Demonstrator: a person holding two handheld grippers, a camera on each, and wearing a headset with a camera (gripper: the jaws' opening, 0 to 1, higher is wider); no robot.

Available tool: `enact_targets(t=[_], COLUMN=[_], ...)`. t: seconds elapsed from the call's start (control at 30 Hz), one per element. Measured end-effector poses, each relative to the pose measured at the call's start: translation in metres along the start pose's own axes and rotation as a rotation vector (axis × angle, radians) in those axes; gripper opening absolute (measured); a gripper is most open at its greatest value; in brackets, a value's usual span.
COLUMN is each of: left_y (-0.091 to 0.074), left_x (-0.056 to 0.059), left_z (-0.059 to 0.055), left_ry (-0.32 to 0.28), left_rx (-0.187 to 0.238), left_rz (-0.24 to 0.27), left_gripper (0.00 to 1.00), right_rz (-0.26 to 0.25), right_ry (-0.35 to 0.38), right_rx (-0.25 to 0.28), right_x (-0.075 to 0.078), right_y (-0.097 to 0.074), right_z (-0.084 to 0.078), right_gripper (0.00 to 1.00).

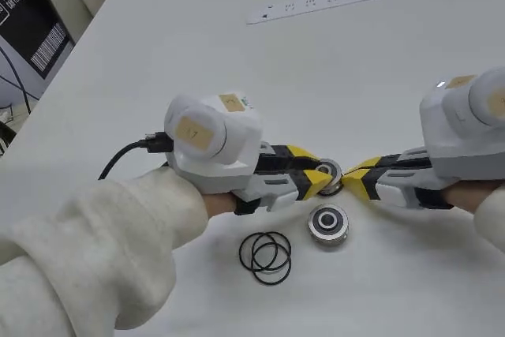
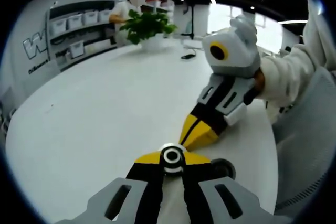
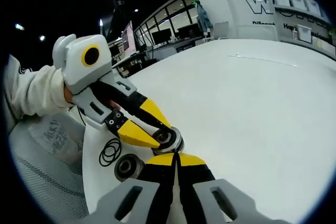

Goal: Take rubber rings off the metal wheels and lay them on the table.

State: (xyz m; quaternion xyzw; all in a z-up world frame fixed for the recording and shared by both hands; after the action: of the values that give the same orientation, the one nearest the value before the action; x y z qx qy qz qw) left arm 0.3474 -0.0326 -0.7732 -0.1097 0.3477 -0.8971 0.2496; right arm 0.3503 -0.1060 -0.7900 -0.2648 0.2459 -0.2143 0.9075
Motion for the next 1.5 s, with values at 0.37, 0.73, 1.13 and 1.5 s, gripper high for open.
enact_targets(t=[0.37,0.73,1.13,1.5], left_y=[0.000,0.000,0.000,0.000], left_x=[0.000,0.001,0.001,0.002], left_z=[0.000,0.000,0.000,0.000], left_ry=[0.002,0.001,0.000,-0.005], left_rx=[0.005,0.003,0.001,0.003], left_rz=[-0.001,0.005,0.010,0.006], left_gripper=[0.13,0.13,0.13,0.13], right_rz=[0.059,0.075,0.098,0.113], right_ry=[0.156,0.166,0.169,0.152], right_rx=[0.093,0.082,0.091,0.108], right_x=[-0.001,-0.009,-0.014,-0.018], right_y=[-0.008,-0.006,-0.002,-0.001], right_z=[0.007,0.011,0.014,0.017], right_gripper=[0.00,0.00,0.00,0.00])
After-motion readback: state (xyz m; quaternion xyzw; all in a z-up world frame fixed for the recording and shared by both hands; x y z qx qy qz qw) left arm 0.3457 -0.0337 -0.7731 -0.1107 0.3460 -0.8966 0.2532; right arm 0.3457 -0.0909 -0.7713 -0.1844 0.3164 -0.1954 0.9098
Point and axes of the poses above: the centre of the closed fingertips' face, and the gripper's own axes: y roughly forward along the fingers, x roughly to its right, z roughly out of its top, the point moved 4 cm from there along -y, roughly backward along the fingers, and after that the axes turned 7 degrees about -x, right-handed, at the moved point
